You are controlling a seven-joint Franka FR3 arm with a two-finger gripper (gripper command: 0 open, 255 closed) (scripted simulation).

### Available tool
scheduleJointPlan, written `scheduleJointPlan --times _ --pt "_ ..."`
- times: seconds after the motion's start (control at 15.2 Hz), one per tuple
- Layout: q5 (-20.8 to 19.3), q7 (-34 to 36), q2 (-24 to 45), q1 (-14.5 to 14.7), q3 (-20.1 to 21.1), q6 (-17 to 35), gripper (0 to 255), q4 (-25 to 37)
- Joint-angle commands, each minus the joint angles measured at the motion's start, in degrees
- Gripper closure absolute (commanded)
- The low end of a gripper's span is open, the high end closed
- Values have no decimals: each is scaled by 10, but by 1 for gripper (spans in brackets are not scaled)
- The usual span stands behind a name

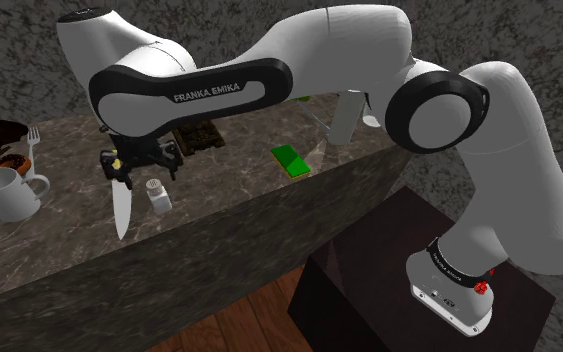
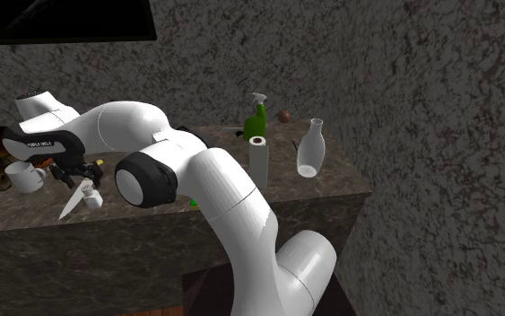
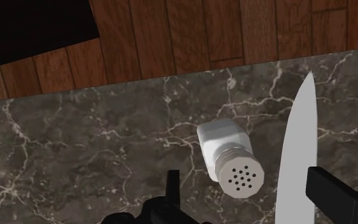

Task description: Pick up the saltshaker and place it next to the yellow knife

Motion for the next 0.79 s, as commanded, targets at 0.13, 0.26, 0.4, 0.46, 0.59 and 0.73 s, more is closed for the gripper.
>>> scheduleJointPlan --times 0.13,0.26,0.4,0.46,0.59,0.73 --pt "2 -5 0 8 1 -57 0 58" --pt "2 -7 2 11 0 -75 0 79" --pt "2 -7 2 11 1 -75 0 79" --pt "2 -7 2 11 0 -75 0 79" --pt "2 -7 2 11 0 -75 0 79" --pt "2 -7 2 11 0 -75 0 79"
